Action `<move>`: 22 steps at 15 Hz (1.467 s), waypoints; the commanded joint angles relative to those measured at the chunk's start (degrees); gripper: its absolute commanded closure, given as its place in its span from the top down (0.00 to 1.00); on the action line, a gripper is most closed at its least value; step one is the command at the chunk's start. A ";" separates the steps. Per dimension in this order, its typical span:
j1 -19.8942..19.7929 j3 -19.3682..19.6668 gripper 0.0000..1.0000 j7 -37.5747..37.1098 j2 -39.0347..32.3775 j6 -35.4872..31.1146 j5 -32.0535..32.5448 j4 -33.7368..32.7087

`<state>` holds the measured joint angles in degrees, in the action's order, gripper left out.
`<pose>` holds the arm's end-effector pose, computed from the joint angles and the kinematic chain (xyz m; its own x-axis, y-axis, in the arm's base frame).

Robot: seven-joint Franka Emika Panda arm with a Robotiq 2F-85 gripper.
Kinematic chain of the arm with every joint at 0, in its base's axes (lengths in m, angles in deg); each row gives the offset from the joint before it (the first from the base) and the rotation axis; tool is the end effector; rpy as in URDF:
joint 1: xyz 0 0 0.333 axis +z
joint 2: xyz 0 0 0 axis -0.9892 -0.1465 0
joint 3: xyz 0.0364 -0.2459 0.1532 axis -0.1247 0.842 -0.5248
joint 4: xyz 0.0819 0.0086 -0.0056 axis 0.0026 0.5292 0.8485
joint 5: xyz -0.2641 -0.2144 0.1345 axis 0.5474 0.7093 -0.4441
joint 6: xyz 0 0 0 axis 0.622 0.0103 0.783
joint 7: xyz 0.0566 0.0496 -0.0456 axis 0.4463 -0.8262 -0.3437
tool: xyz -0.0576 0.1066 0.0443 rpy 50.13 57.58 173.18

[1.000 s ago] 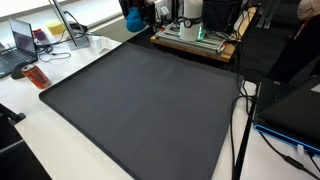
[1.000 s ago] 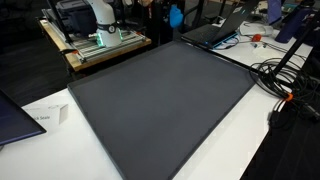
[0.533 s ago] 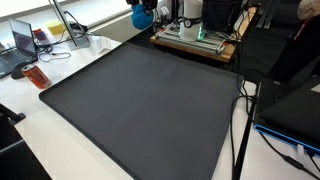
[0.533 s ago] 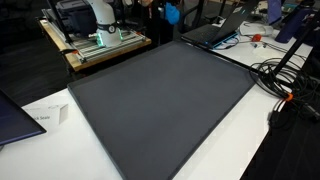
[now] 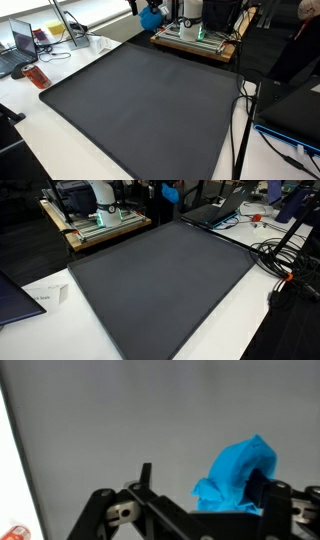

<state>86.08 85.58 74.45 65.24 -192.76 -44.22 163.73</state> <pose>0.4834 0.0314 0.4147 0.9984 -0.0389 -0.0417 -0.0362 -0.9974 0.0620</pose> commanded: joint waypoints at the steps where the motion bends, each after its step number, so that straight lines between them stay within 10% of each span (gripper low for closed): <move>1: -1.11 -0.74 1.00 1.32 0.57 2.05 -1.47 -0.43; 22: -2.46 -0.75 1.00 3.48 -3.22 -1.71 -5.47 0.56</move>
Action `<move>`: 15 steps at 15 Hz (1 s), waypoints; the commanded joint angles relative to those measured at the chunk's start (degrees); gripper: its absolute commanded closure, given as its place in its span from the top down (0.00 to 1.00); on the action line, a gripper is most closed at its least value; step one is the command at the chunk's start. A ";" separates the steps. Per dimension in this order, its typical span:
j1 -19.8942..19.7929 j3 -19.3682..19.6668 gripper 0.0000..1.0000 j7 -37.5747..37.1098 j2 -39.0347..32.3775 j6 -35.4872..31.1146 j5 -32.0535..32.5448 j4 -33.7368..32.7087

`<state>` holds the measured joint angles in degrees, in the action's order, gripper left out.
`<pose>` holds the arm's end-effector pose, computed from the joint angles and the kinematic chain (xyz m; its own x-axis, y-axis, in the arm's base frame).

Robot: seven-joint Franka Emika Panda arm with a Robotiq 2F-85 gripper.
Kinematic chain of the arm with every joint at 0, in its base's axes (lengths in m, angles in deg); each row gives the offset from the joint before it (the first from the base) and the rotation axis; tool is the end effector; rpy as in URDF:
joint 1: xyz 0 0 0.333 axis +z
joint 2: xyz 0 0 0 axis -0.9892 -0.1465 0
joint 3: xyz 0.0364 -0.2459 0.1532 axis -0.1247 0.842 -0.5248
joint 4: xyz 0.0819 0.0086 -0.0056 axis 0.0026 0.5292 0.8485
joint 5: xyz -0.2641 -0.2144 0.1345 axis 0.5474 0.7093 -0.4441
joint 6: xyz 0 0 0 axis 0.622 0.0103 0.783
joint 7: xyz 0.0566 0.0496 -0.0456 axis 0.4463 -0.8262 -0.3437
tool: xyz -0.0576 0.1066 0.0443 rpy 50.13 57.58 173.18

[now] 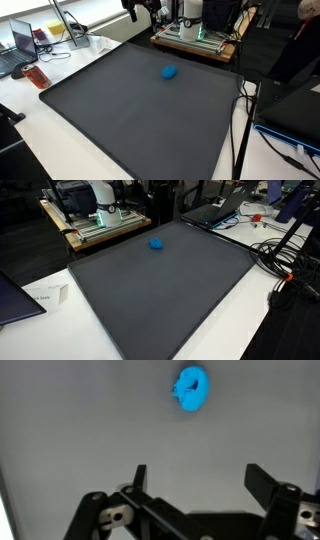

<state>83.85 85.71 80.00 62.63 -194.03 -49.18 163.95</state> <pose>0.4892 0.0187 0.3924 0.9968 -0.0187 -0.0774 -0.0201 -0.9996 -0.0180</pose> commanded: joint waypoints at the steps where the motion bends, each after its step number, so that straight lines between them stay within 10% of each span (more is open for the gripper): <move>1: 0.01 -1.30 1.00 -3.36 -0.64 -0.82 -0.15 1.03; 15: 3.40 -9.05 1.00 -24.44 7.93 -15.35 3.50 22.65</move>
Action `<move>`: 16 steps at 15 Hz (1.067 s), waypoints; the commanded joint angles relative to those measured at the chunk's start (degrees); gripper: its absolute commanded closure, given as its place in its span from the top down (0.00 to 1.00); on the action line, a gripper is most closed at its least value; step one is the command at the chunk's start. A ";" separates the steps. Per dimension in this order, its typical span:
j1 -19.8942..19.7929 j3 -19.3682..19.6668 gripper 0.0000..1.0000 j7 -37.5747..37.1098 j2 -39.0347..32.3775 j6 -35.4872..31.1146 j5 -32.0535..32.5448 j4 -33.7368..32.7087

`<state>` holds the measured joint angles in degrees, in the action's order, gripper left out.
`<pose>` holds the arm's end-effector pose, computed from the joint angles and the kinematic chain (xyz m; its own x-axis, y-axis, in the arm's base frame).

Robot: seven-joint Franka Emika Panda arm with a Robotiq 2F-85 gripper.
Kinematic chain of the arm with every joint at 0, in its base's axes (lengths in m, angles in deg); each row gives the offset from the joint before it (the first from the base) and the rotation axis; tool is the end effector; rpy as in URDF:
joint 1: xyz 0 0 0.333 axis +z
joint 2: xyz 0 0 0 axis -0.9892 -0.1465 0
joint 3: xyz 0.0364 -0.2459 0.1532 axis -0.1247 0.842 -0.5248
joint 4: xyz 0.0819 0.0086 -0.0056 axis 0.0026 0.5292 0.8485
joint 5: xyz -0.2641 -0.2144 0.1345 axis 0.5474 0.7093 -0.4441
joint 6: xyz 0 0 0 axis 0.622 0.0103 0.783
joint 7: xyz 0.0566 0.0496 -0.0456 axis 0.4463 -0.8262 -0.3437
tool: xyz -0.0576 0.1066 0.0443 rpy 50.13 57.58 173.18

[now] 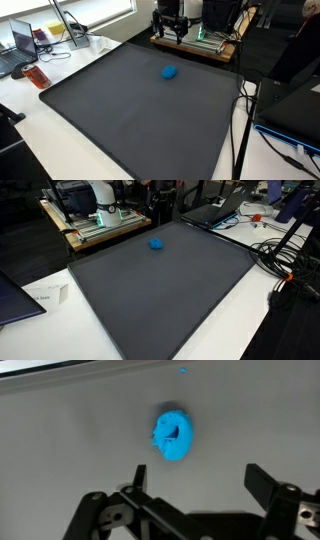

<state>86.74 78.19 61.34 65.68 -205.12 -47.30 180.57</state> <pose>0.4240 0.0918 0.3120 0.9830 -0.1508 -0.1043 -0.1446 -0.9874 0.0644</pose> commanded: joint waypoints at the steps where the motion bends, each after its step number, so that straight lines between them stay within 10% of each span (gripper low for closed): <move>1: 0.69 -2.28 1.00 -7.27 5.66 -5.35 1.84 7.32; 16: -1.33 -9.31 1.00 -31.32 4.11 -18.96 16.99 15.79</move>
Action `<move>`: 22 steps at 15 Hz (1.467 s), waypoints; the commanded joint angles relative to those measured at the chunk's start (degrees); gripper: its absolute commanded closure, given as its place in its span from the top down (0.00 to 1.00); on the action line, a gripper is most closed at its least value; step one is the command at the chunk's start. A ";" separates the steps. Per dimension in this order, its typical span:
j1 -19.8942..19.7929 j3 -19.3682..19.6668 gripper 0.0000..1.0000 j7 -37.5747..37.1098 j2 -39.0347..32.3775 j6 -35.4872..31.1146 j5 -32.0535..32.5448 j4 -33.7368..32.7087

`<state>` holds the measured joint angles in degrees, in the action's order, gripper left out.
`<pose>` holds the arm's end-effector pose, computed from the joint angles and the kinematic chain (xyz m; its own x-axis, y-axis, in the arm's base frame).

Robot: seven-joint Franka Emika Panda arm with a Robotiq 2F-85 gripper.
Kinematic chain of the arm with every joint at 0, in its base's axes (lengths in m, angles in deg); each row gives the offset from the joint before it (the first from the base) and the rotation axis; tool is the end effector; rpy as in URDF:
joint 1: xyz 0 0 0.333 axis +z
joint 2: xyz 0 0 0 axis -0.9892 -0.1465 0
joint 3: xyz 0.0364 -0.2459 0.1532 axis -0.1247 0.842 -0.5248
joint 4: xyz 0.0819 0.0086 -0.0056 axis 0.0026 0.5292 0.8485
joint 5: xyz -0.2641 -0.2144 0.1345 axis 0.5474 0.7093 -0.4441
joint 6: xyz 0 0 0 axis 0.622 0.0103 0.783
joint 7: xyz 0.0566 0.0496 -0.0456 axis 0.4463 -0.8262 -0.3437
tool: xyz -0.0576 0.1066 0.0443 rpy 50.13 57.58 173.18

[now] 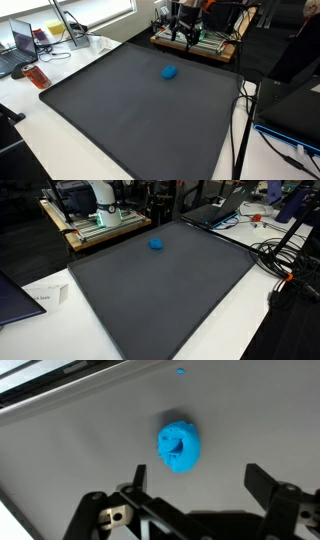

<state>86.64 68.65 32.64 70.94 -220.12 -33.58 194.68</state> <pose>0.3642 0.1356 0.2742 0.9504 -0.2824 0.1303 -0.3022 -0.9374 0.1727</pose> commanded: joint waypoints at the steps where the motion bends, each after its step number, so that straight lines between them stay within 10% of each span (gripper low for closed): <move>1: -1.64 0.40 1.00 -3.05 -1.87 -5.37 4.37 2.00; 18: -1.18 3.67 1.00 -6.70 -20.26 -10.19 14.71 -4.74; 22: 4.15 8.05 1.00 -4.21 -21.87 -6.11 11.49 -8.21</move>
<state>87.98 74.62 27.69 50.75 -229.29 -20.80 189.46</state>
